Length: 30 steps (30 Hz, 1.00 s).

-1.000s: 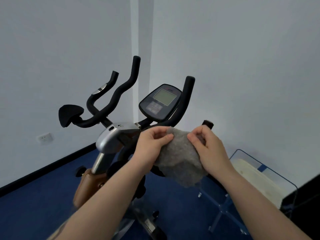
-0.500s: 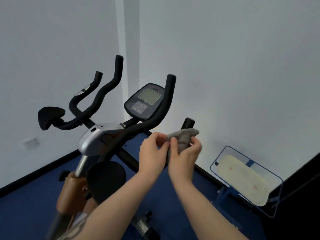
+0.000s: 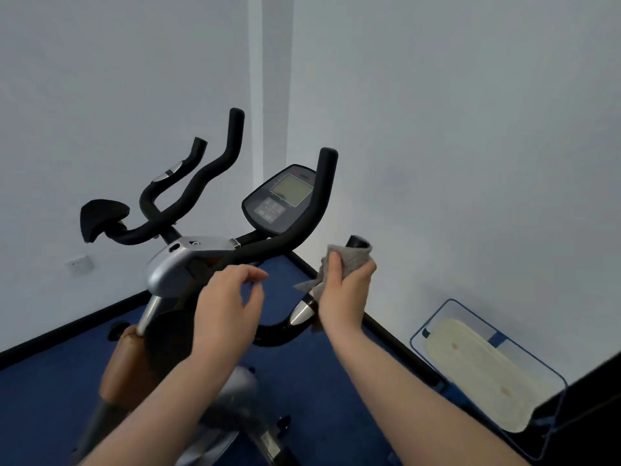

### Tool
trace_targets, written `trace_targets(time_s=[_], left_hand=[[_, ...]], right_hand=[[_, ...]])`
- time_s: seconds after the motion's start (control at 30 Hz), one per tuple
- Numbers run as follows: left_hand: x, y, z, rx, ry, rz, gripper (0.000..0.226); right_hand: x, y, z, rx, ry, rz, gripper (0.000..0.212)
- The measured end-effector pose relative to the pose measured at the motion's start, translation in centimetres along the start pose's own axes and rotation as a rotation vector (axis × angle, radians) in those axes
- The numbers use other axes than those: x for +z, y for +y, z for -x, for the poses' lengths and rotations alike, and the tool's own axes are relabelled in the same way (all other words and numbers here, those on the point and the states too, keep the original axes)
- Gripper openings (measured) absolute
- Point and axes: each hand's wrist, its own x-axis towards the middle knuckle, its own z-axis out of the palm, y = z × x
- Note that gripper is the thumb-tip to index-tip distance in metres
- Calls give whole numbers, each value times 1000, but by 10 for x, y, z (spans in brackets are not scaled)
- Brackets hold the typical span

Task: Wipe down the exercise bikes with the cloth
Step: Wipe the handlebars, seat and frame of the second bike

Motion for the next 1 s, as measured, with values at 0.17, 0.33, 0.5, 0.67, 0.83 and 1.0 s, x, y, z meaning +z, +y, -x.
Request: trace_targets(time_s=[0.17,0.33,0.5,0.67,0.83,1.0], left_hand=[[4,-4,2,-101,-12,53,21],[0,-13,-4,-253,21,186,25],[1,-11,-3,-306,41,220,24],[0,-10,-5,-310,12,230,25],[0,-8,-5,-273,-25,195,25],[-22,-20,-2,-71,-110,9,21]], right_hand=[[-3,-15,-16,-198,44,36,35],[-19,-6,-23,-717,-24,573,36],[-36,-15,-38,-988,-192,878,27],[-44,-18,-37,-1058,-299,1062,26],[-39,-16,21,-1057,-636,1038,33],[-32,-42,20,-759,-1040,965,66]])
